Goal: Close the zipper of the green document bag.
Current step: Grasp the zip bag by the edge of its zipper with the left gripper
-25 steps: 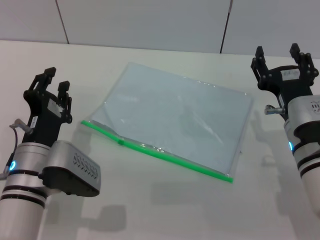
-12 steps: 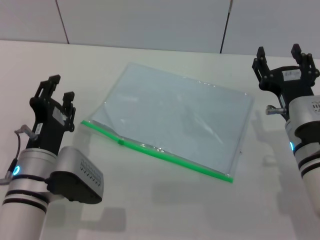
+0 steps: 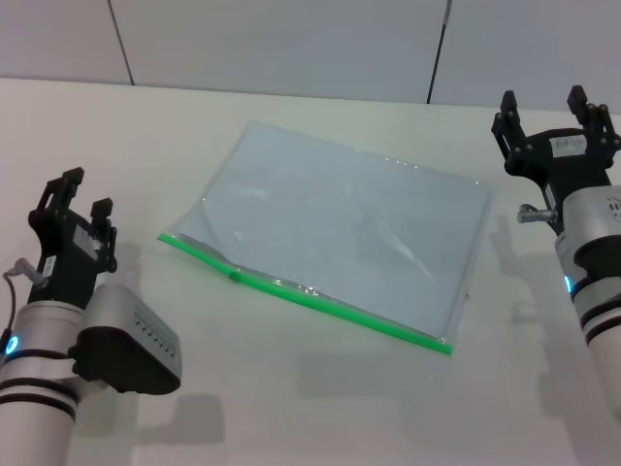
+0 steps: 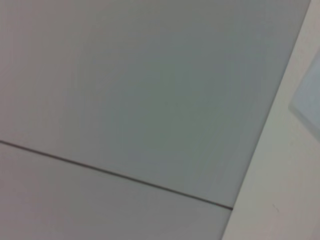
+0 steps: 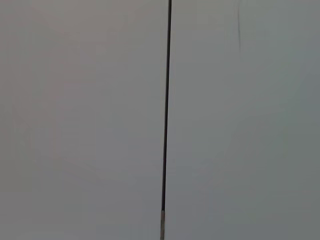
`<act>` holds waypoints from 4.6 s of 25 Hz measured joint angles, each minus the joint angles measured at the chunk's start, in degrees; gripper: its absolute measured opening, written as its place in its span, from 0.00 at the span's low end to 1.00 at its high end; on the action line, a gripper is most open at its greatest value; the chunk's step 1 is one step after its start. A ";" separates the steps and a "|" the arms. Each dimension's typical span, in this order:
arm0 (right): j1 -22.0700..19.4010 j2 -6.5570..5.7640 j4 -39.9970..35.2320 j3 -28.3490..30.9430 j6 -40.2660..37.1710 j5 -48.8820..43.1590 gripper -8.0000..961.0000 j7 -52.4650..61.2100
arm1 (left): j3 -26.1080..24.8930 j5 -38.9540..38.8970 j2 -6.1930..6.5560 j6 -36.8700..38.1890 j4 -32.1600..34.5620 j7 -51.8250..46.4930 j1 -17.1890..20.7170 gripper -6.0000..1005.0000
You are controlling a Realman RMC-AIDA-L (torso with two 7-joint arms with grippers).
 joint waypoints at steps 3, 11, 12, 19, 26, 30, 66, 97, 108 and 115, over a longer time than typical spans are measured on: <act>-0.05 0.00 0.00 -0.01 0.01 0.00 0.79 0.02 | 0.00 -0.91 0.00 0.26 0.00 -0.04 0.08 0.53; -0.20 0.00 0.00 -0.01 0.01 0.00 0.79 -0.05 | 0.00 -3.38 0.00 3.84 -0.23 0.99 -0.04 0.53; -0.20 0.00 0.00 -0.01 0.01 0.00 0.79 -0.06 | 0.00 -3.73 0.00 4.23 -0.26 1.12 -0.08 0.53; -0.19 0.00 -0.06 0.00 0.01 0.00 0.79 -0.16 | 0.00 -3.99 0.00 5.88 -0.32 1.53 -0.35 0.53; -0.17 0.00 -0.21 0.00 0.01 0.00 0.79 -0.33 | 0.00 -4.07 0.00 7.42 -0.43 1.80 -0.68 0.53; -0.17 0.00 -0.30 0.00 0.01 0.00 0.79 -0.39 | 0.00 -4.08 0.00 7.67 -0.44 2.02 -0.92 0.53; -0.35 0.00 -0.43 0.00 0.19 0.00 0.79 -0.50 | 0.00 -4.59 0.00 12.57 -0.08 4.97 -2.87 0.53; -0.85 0.00 -0.44 0.00 0.82 0.00 0.79 -0.50 | 0.00 -3.89 0.00 13.48 0.09 5.70 -3.65 0.53; -0.88 0.00 -0.44 -0.02 0.89 0.00 0.79 -0.57 | 0.00 -4.13 0.00 14.09 0.16 5.87 -3.67 0.53; -0.88 0.00 -0.50 -0.09 0.89 0.00 0.79 -0.59 | 0.00 -3.98 0.07 14.94 0.43 6.21 -3.91 0.53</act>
